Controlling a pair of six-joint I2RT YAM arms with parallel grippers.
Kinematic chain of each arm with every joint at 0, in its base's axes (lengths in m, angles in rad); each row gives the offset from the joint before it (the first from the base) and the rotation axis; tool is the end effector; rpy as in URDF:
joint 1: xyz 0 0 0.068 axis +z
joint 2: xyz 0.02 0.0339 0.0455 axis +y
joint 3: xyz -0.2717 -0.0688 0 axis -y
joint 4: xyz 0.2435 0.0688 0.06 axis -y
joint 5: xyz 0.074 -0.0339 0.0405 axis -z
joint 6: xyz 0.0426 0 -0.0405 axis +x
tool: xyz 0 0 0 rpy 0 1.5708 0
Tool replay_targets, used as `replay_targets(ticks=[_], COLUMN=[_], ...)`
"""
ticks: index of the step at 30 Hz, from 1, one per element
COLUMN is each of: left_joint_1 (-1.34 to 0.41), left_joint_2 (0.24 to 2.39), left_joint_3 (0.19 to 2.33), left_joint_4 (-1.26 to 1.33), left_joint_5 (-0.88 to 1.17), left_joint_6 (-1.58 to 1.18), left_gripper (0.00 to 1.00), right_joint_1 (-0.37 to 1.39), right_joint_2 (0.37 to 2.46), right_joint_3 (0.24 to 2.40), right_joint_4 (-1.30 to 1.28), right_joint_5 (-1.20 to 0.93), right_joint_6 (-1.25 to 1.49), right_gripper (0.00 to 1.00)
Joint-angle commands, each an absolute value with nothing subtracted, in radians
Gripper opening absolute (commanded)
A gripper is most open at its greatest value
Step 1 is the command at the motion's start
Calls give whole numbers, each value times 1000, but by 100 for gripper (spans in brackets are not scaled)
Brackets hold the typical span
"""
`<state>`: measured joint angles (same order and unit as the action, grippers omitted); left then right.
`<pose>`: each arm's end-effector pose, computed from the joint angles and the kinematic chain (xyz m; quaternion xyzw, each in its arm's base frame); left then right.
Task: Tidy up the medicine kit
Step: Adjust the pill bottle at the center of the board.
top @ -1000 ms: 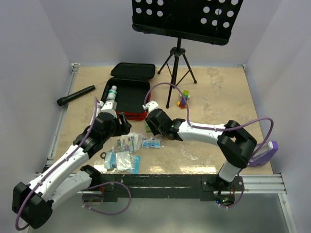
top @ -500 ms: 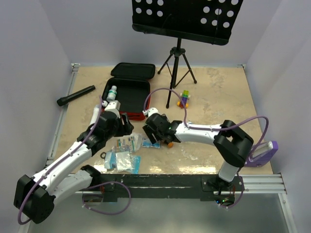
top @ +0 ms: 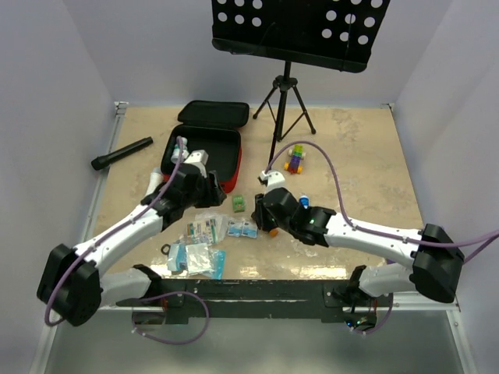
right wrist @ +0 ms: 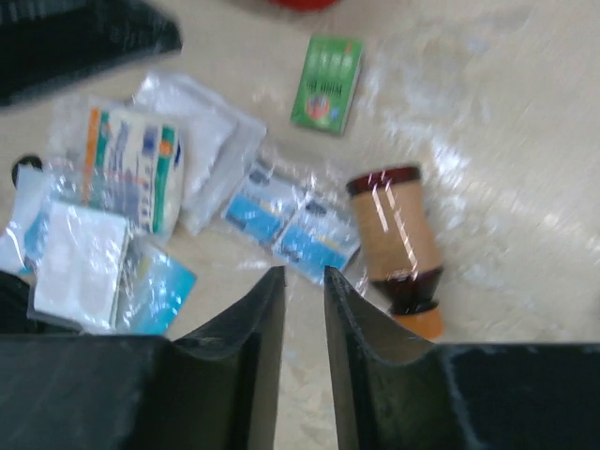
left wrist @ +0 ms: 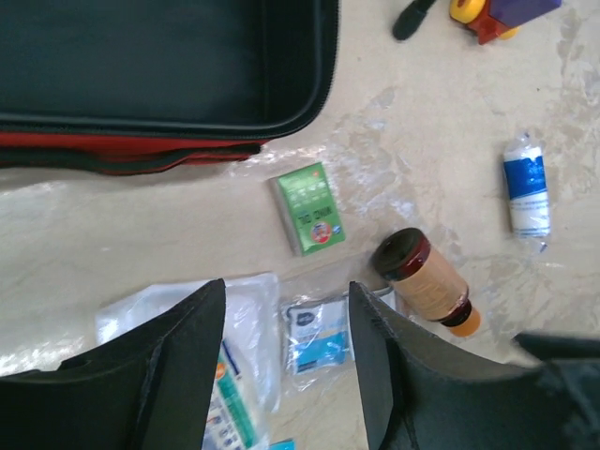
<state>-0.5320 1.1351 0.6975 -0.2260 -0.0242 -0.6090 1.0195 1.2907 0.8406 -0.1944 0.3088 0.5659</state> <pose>0.2101 -0.1225 0.2392 -0.0399 0.8979 -0.2275 0.3747 0.1587 0.2333 0.2539 -0.1318 0.8768 0.2178 0.4079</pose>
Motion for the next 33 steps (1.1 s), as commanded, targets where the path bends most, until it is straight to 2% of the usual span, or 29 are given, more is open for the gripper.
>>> replay_targets(ticks=[1, 4, 14, 17, 24, 33], left_joint_1=[-564, -621, -719, -735, -750, -772], left_joint_2=[1265, 1362, 1603, 1681, 1750, 1704], left_joint_3=[804, 873, 977, 1029, 1045, 962], left_joint_4=[-98, -95, -75, -129, -143, -80], left_joint_5=[109, 127, 81, 42, 3, 49], left_joint_6=[-591, -568, -548, -549, -543, -532], left_gripper=[57, 54, 51, 47, 46, 42], right_joint_1=[1077, 1091, 1091, 1091, 1089, 1025], right_joint_2=[1298, 1316, 1330, 1367, 1401, 1423], right_joint_3=[747, 710, 626, 626, 641, 681], right_joint_4=[-143, -138, -143, -144, -172, -207], right_joint_5=[232, 238, 302, 327, 419, 477], right_joint_6=[727, 787, 917, 937, 988, 950], right_gripper=[21, 11, 2, 2, 4, 15])
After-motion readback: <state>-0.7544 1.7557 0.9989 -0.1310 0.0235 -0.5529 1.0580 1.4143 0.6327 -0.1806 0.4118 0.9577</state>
